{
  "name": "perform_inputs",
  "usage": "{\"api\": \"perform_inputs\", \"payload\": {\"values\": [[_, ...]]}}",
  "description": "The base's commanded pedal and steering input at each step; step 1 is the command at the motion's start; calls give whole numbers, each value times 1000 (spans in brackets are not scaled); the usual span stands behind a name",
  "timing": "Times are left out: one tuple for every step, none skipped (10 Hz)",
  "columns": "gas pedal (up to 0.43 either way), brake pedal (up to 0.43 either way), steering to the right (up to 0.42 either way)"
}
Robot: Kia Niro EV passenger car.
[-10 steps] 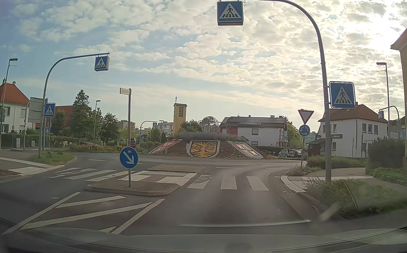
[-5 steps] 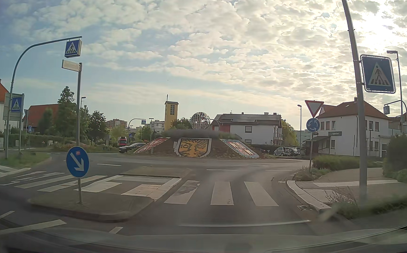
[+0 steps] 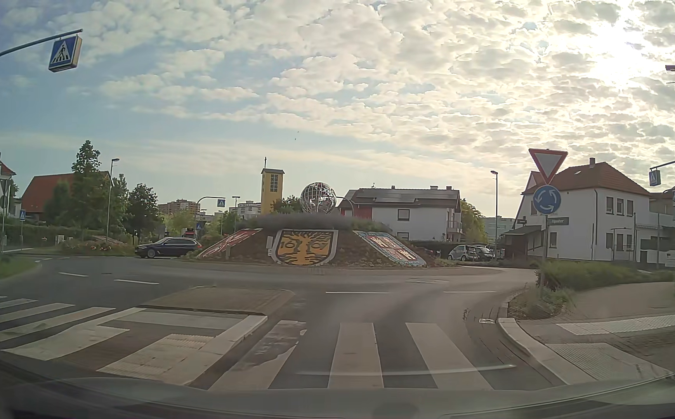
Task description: Follow the waypoints while adhering to traffic rules and regulations
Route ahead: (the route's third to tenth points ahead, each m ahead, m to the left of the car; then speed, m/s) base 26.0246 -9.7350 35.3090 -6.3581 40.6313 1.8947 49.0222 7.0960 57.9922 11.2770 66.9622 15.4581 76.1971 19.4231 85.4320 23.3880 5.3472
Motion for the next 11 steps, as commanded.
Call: {"api": "perform_inputs", "payload": {"values": [[28,30,43],[28,30,45],[28,30,45],[28,30,46],[28,30,49],[28,30,54],[28,30,61],[28,30,69],[28,30,85],[28,30,100],[28,30,112]]}}
